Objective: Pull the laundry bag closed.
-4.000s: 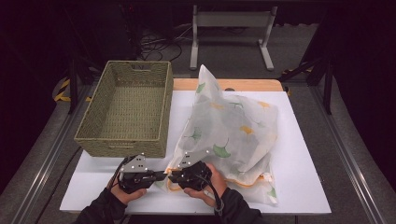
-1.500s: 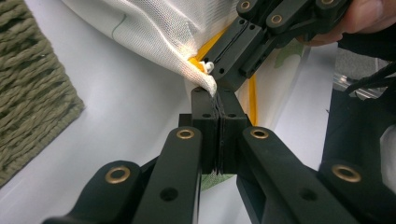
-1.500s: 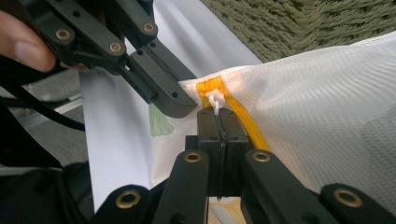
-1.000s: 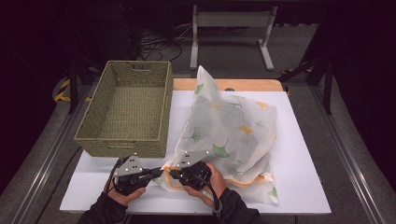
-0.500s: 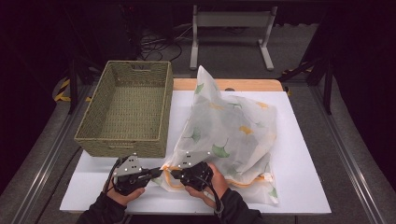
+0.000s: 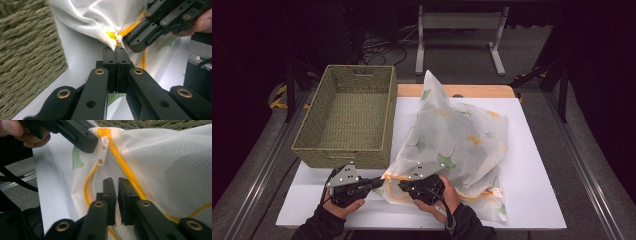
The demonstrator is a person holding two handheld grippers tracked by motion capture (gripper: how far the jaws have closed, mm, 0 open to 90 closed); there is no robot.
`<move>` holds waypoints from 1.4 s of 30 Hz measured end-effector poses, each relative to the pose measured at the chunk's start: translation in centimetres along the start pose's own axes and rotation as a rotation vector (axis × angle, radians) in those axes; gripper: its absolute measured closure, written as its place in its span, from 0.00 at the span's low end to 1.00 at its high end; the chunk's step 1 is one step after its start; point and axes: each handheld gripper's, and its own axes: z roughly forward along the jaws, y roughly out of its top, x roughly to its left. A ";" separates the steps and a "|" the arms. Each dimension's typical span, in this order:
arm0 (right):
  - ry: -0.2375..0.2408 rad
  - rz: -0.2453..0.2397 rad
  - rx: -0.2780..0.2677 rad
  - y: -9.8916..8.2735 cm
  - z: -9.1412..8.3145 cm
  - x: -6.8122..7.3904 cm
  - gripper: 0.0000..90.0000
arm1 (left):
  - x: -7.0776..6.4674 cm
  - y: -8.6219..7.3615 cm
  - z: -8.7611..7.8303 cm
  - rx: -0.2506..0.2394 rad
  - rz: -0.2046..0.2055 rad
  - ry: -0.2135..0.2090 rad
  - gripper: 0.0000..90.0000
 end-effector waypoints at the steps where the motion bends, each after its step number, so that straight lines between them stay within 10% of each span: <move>1: -0.001 0.007 -0.001 0.0 0.1 -0.1 0.89 | -0.1 0.0 0.1 -0.001 0.002 -0.005 0.99; 25: 0.069 0.058 -0.039 0.2 1.0 1.1 0.71 | -1.2 -0.3 1.0 0.067 0.052 -0.047 0.98; 32: 0.037 0.026 -0.017 0.3 0.8 1.0 0.93 | -1.3 -0.3 1.2 0.080 0.067 -0.056 0.98; 42: -0.007 -0.022 0.001 0.7 0.4 1.5 0.95 | -1.2 -0.1 1.0 0.075 0.066 -0.051 0.99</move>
